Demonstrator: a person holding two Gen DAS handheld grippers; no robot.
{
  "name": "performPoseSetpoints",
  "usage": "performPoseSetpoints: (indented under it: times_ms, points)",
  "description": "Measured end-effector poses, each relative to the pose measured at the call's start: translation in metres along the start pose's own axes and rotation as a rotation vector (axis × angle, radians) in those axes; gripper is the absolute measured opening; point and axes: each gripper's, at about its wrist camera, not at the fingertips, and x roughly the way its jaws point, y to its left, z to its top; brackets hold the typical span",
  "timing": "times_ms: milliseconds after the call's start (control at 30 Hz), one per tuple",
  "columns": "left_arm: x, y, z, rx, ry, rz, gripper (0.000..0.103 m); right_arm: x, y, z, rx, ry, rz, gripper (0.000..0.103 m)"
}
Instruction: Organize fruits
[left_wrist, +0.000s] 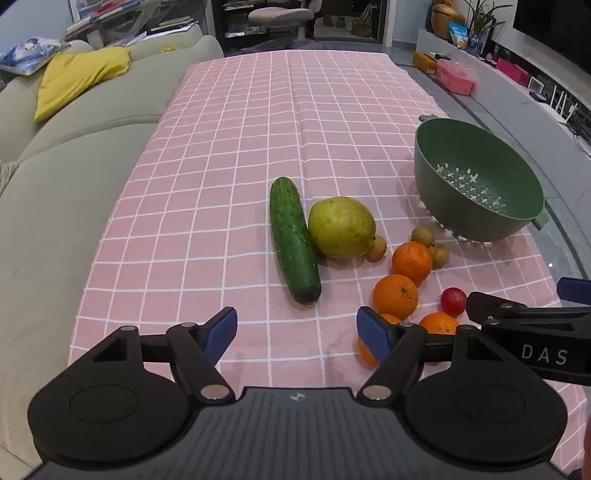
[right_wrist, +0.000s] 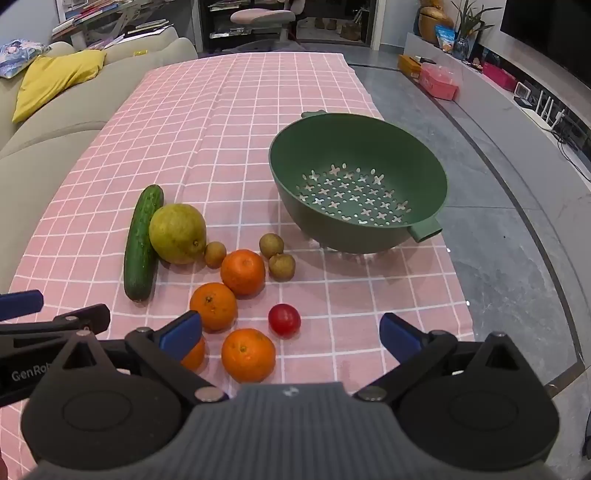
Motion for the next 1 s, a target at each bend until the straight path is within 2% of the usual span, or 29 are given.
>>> performPoseSetpoints:
  times_ms: [100, 167, 1000]
  points:
    - [0.0005, -0.004, 0.0026, 0.002, 0.001, 0.002, 0.085, 0.0001, 0.0001, 0.0001, -0.007, 0.003, -0.002, 0.098]
    - [-0.0008, -0.0031, -0.0023, -0.016, -0.027, -0.015, 0.085, 0.0004, 0.0, 0.0002, -0.01, 0.007, 0.001, 0.098]
    - [-0.0013, 0.002, -0.0007, -0.031, -0.024, -0.021, 0.085, -0.0003, -0.0023, -0.001, -0.006, 0.006, 0.004, 0.098]
